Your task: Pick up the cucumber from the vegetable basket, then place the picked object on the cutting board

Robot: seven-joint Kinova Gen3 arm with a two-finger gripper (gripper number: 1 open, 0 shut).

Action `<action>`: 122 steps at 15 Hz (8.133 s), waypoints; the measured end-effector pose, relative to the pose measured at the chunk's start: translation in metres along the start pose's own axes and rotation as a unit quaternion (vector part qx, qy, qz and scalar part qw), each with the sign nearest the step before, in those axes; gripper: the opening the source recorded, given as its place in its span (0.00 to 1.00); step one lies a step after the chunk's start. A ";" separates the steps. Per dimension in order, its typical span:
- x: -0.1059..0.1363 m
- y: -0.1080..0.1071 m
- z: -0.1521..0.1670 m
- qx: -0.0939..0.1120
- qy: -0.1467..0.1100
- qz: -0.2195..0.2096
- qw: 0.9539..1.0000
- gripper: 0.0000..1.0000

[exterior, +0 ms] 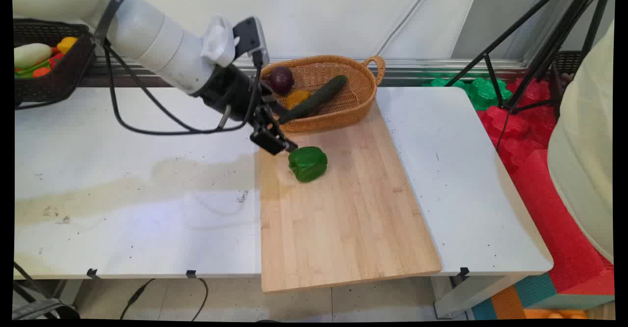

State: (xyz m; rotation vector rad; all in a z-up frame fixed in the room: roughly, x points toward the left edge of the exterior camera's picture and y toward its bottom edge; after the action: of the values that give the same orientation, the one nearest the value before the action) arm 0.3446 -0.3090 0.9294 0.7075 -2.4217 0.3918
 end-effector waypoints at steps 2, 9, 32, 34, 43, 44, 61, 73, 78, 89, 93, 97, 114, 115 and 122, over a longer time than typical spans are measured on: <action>0.004 -0.007 -0.002 0.009 0.001 -0.008 1.000 1.00; 0.021 -0.045 0.002 0.051 -0.005 -0.030 0.998 1.00; 0.084 -0.186 0.153 0.122 -0.046 -0.125 0.983 1.00; 0.086 -0.191 0.173 0.122 -0.055 -0.138 0.981 1.00; 0.084 -0.198 0.225 0.125 -0.086 -0.180 0.972 1.00; 0.084 -0.197 0.227 0.125 -0.087 -0.183 0.971 1.00; 0.111 -0.140 0.151 0.162 -0.037 -0.152 0.974 0.00; 0.111 -0.015 0.064 0.086 -0.012 -0.083 0.993 0.00; 0.108 0.025 0.053 0.054 -0.006 -0.069 0.996 0.00; 0.096 0.075 0.075 0.012 -0.008 -0.066 0.998 0.00; 0.088 0.085 0.094 0.001 -0.013 -0.062 0.998 0.00; 0.080 0.092 0.117 -0.009 -0.015 -0.060 0.998 0.00; 0.050 0.110 0.195 -0.028 -0.021 -0.030 0.999 0.00; 0.049 0.110 0.196 -0.029 -0.021 -0.028 0.999 0.00; 0.042 0.109 0.192 -0.027 -0.018 -0.017 0.999 1.00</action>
State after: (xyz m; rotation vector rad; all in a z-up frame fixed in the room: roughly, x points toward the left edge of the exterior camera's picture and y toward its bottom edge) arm 0.1672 -0.3173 0.7910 0.7360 -2.4411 0.3029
